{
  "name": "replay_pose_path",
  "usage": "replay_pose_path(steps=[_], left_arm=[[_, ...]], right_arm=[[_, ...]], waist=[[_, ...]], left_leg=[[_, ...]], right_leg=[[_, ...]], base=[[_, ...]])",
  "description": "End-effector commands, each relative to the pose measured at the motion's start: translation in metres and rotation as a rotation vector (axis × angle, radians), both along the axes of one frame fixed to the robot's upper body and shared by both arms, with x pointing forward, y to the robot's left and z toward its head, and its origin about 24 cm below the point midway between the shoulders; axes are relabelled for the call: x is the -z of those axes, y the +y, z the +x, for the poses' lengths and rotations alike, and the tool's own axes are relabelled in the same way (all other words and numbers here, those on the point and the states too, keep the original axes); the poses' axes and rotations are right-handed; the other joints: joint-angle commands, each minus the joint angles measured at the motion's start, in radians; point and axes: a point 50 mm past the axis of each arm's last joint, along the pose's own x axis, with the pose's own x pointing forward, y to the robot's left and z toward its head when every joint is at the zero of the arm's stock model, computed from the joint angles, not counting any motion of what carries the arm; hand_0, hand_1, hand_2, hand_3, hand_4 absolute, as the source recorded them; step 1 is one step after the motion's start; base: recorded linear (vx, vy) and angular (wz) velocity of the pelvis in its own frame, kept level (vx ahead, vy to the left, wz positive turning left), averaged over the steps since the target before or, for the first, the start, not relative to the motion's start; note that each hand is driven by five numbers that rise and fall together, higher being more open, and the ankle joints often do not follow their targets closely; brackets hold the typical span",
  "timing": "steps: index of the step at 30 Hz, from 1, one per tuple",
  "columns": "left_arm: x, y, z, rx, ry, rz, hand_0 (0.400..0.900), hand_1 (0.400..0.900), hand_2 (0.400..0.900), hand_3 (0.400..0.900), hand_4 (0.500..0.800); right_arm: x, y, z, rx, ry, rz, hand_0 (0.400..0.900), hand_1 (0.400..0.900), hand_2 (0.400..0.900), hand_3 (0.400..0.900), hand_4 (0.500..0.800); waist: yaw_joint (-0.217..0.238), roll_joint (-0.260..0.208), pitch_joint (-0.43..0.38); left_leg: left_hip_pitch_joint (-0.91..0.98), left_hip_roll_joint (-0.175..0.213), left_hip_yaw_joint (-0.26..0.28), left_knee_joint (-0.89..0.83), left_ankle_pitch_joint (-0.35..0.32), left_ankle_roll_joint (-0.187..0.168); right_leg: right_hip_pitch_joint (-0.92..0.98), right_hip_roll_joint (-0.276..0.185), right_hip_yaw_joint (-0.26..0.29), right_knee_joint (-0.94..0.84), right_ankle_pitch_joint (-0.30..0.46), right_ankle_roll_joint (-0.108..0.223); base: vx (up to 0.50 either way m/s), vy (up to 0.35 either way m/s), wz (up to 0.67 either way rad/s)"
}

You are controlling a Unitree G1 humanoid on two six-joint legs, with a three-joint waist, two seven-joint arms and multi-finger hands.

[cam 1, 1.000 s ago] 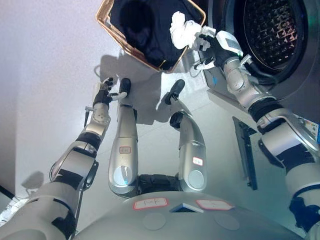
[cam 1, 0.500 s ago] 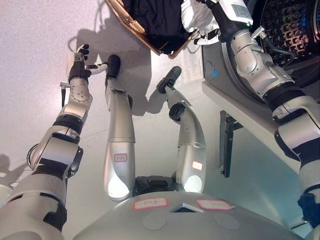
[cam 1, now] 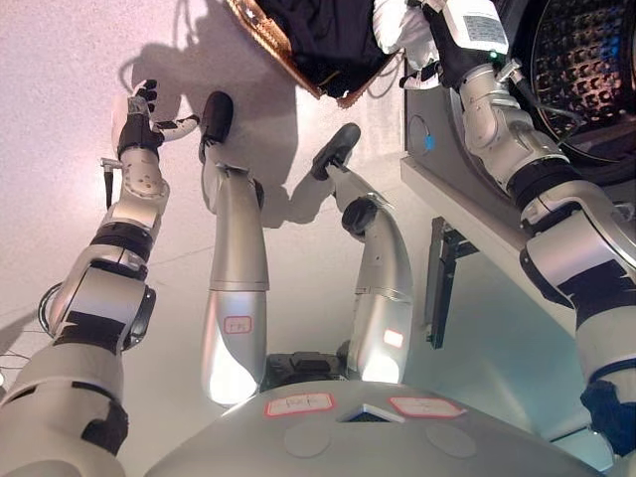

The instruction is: Put the clothes in the basket into the washing machine.

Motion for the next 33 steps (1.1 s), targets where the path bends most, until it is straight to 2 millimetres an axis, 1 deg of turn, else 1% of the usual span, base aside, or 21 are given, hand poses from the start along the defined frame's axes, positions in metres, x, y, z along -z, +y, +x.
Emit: replay_pose_path(steps=[1,2,5,9,11,15,17,18,19,20,21,22,25,29,33], left_arm=[[0.011,0.014,-0.011,-0.088,-0.013,-0.008,0.9,0.9,0.9,0.9,0.8],[0.008,0.013,-0.009,-0.086,-0.017,-0.002,0.9,0.9,0.9,0.9,0.8],[0.008,0.009,-0.008,-0.068,-0.023,0.005,0.9,0.9,0.9,0.9,0.8],[-0.004,0.003,-0.002,-0.047,-0.076,-0.001,0.9,0.9,0.9,0.9,0.8],[-0.005,0.002,0.0,-0.05,-0.083,-0.009,0.9,0.9,0.9,0.9,0.8],[-0.005,0.004,-0.001,-0.054,-0.07,0.0,0.9,0.9,0.9,0.9,0.8],[-0.004,0.005,-0.001,-0.055,-0.066,0.003,0.9,0.9,0.9,0.9,0.8],[-0.003,0.005,-0.001,-0.055,-0.064,0.005,0.9,0.9,0.9,0.9,0.8],[-0.003,0.004,-0.001,-0.05,-0.064,0.013,0.9,0.9,0.9,0.9,0.8],[-0.002,0.005,-0.002,-0.053,-0.06,0.015,0.9,0.9,0.9,0.9,0.8],[-0.002,0.004,-0.002,-0.055,-0.063,0.01,0.9,0.9,0.9,0.9,0.8],[-0.002,0.004,-0.001,-0.054,-0.065,0.013,0.9,0.9,0.9,0.9,0.8],[-0.005,-0.001,0.001,-0.044,-0.082,0.014,0.9,0.9,0.9,0.9,0.8],[-0.006,0.0,0.001,-0.05,-0.088,0.019,0.9,0.9,0.9,0.9,0.8],[-0.007,-0.003,0.002,-0.048,-0.103,0.016,0.9,0.9,0.9,0.9,0.8]], right_arm=[[0.012,-0.024,-0.005,0.111,0.015,-0.088,0.9,0.9,0.9,0.9,0.8],[0.01,-0.022,-0.004,0.111,0.008,-0.092,0.9,0.9,0.9,0.9,0.8],[0.011,-0.023,-0.004,0.127,-0.003,-0.108,0.9,0.9,0.9,0.9,0.8],[0.002,-0.032,-0.003,0.171,-0.022,-0.138,0.9,0.9,0.9,0.9,0.8],[0.0,-0.037,-0.003,0.199,-0.023,-0.14,0.9,0.9,0.9,0.9,0.8],[-0.004,-0.047,-0.004,0.257,-0.024,-0.169,0.9,0.9,0.9,0.9,0.8],[-0.002,-0.049,-0.005,0.268,-0.021,-0.171,0.9,0.9,0.9,0.9,0.8],[-0.001,-0.05,-0.006,0.276,-0.022,-0.188,0.702,0.702,0.702,0.702,0.681],[0.001,-0.05,-0.006,0.276,-0.023,-0.203,0.645,0.645,0.645,0.645,0.647],[0.002,-0.052,-0.007,0.286,-0.022,-0.216,0.561,0.561,0.561,0.561,0.596],[0.003,-0.052,-0.008,0.292,-0.022,-0.228,0.414,0.414,0.414,0.414,0.508],[0.005,-0.055,-0.009,0.305,-0.023,-0.236,0.4,0.4,0.4,0.4,0.5],[0.0,-0.057,-0.009,0.327,-0.043,-0.242,0.4,0.4,0.4,0.4,0.5],[-0.007,-0.056,-0.007,0.323,-0.075,-0.228,0.4,0.4,0.4,0.4,0.5],[-0.01,-0.061,-0.008,0.336,-0.097,-0.227,0.4,0.4,0.4,0.4,0.5]], waist=[[0.002,0.065,-0.075],[0.005,0.065,-0.072],[0.009,0.075,-0.069],[0.013,0.081,-0.07],[0.014,0.081,-0.069],[0.016,0.08,-0.075],[0.015,0.078,-0.078],[0.014,0.077,-0.08],[0.013,0.077,-0.08],[0.013,0.079,-0.081],[0.012,0.08,-0.081],[0.011,0.082,-0.081],[0.011,0.091,-0.076],[0.001,0.09,-0.078],[-0.003,0.097,-0.078]], left_leg=[[-0.033,-0.027,0.011,-0.045,0.024,0.039],[-0.046,-0.031,0.011,-0.026,0.017,0.043],[-0.081,-0.046,0.005,0.014,0.007,0.05],[-0.132,-0.066,0.006,0.057,-0.005,0.051],[-0.16,-0.076,0.012,0.101,-0.02,0.051],[-0.207,-0.088,0.02,0.146,-0.031,0.058],[-0.216,-0.09,0.018,0.151,-0.031,0.061],[-0.219,-0.091,0.02,0.148,-0.029,0.06],[-0.222,-0.092,0.02,0.151,-0.029,0.059],[-0.222,-0.093,0.02,0.151,-0.029,0.059],[-0.223,-0.091,0.023,0.149,-0.028,0.059],[-0.225,-0.091,0.023,0.15,-0.028,0.06],[-0.229,-0.093,0.025,0.136,-0.021,0.063],[-0.228,-0.088,0.023,0.11,-0.005,0.065],[-0.21,-0.08,0.024,0.057,0.018,0.065]], right_leg=[[-0.004,0.018,0.035,0.261,-0.244,0.08],[-0.015,0.016,0.04,0.273,-0.248,0.079],[-0.046,0.002,0.048,0.312,-0.272,0.078],[-0.101,-0.01,0.063,0.368,-0.302,0.069],[-0.129,-0.014,0.076,0.4,-0.315,0.064],[-0.169,-0.023,0.077,0.437,-0.328,0.055],[-0.18,-0.021,0.081,0.44,-0.324,0.055],[-0.181,-0.021,0.081,0.437,-0.323,0.053],[-0.183,-0.021,0.083,0.436,-0.321,0.052],[-0.186,-0.019,0.084,0.436,-0.322,0.052],[-0.188,-0.019,0.087,0.436,-0.32,0.051],[-0.19,-0.02,0.088,0.434,-0.319,0.05],[-0.196,-0.014,0.093,0.422,-0.311,0.049],[-0.194,-0.004,0.101,0.396,-0.297,0.05],[-0.182,0.005,0.107,0.362,-0.28,0.053]], base=[[-0.04,0.055,-0.18],[-0.02,0.041,-0.13],[0.0,-0.001,0.07],[-0.01,0.008,0.12],[-0.04,0.031,0.02],[-0.03,0.035,-0.05],[-0.01,0.017,-0.04],[0.0,0.0,0.0],[0.0,0.0,0.0],[0.0,0.0,0.0],[-0.03,0.019,0.01],[-0.03,0.016,0.01],[-0.04,0.025,-0.02],[-0.01,0.006,-0.01],[-0.01,0.004,-0.01]])
